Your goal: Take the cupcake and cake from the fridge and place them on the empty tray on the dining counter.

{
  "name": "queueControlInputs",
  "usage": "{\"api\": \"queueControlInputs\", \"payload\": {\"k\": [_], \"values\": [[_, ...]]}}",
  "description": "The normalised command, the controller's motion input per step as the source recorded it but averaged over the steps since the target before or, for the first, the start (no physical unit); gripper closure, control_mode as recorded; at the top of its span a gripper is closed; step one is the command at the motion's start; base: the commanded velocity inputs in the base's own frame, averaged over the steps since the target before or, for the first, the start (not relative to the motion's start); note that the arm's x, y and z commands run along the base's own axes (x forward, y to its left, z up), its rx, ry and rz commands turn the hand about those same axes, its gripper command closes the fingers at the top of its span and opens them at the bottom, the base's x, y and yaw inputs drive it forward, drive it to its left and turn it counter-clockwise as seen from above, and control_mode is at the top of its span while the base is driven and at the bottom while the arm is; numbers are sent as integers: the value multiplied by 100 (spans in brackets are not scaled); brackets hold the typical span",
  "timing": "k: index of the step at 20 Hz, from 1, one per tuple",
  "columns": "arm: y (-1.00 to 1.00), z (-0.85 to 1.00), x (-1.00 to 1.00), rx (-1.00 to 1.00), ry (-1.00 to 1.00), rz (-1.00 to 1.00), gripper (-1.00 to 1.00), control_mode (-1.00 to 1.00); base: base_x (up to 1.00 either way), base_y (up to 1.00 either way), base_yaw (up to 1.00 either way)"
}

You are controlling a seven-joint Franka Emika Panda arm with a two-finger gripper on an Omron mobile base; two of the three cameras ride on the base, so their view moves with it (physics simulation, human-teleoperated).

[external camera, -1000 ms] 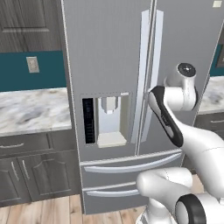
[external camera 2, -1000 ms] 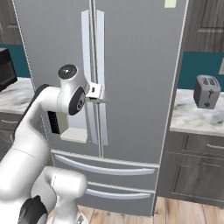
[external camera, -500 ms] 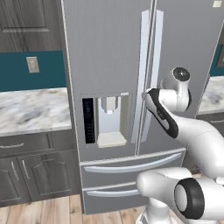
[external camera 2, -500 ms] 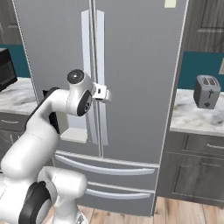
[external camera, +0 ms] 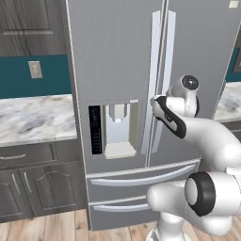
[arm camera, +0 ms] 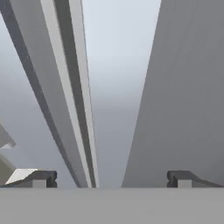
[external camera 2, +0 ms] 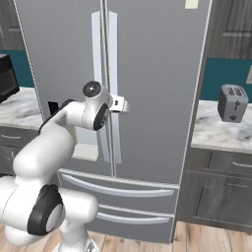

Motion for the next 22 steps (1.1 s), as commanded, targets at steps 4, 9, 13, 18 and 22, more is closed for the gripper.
{"api": "queueControlInputs", "payload": {"k": [4, 9, 13, 18, 22], "values": [[-11, -20, 33, 0, -6, 0, -100, -100, 0, 0, 0], [-9, -19, 36, 0, -5, 0, -100, -100, 0, 0, 0], [-5, -17, 44, 0, -1, 0, -100, -100, 0, 0, 0], [0, -19, 50, 0, 0, 0, -100, -100, 0, 0, 0], [0, -28, 57, 0, 0, 0, 100, -100, 0, 0, 0]]}}
